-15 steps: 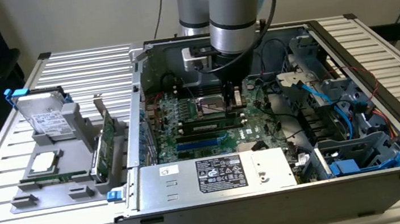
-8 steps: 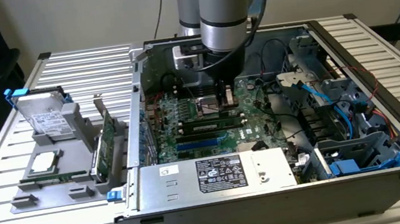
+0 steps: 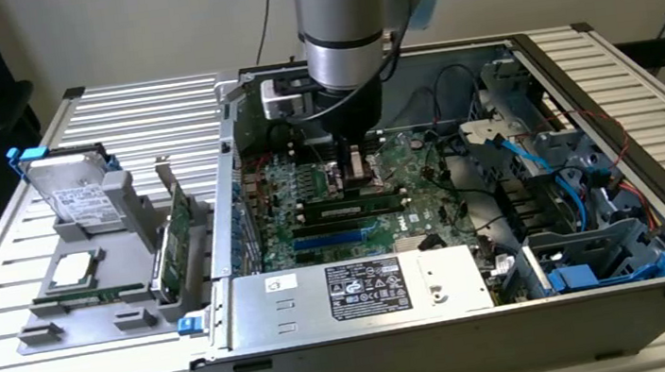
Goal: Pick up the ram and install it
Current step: 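Press down the ram until it locks into place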
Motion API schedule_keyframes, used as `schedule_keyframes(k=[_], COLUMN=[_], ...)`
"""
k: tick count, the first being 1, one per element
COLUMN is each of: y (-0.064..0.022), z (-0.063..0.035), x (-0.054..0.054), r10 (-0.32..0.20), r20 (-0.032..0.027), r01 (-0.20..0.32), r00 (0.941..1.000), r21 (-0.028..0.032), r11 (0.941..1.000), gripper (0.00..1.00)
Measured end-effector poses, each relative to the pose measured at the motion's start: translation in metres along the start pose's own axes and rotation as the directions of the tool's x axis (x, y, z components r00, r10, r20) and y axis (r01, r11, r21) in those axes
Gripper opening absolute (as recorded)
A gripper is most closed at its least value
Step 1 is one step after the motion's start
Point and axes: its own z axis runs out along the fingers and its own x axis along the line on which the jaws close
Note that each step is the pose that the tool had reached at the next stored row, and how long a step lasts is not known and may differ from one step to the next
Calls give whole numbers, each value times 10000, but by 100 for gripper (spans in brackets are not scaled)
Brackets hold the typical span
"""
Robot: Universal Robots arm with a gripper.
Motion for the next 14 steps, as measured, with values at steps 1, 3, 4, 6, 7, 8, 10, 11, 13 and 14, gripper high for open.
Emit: schedule_keyframes(k=[1, 3, 4, 6, 7, 8, 10, 11, 13, 14], y=[34, 99, 131, 191, 219, 234, 239, 240, 245, 256], z=[0, 0, 0, 0, 0, 0, 3, 7, 13, 15], x=[0, 0, 1, 1, 1, 1, 1, 1, 1, 1], r10=[1, 5, 6, 8, 11, 12, 13, 13, 14, 15], r20=[1, 1, 1, 1, 1, 0, 1, 1, 0, 1], r01=[-1, -5, -6, -8, -11, -12, -13, -13, -14, -15], r00=[10000, 10000, 10000, 10000, 10000, 10000, 10000, 10000, 10000, 10000], r21=[1, 1, 0, 0, 0, 0, 0, 1, 4, 6], r11=[10000, 10000, 10000, 10000, 10000, 10000, 10000, 10000, 10000, 10000], gripper=[11, 11, 11, 11, 11, 11, 11, 11, 11, 11])
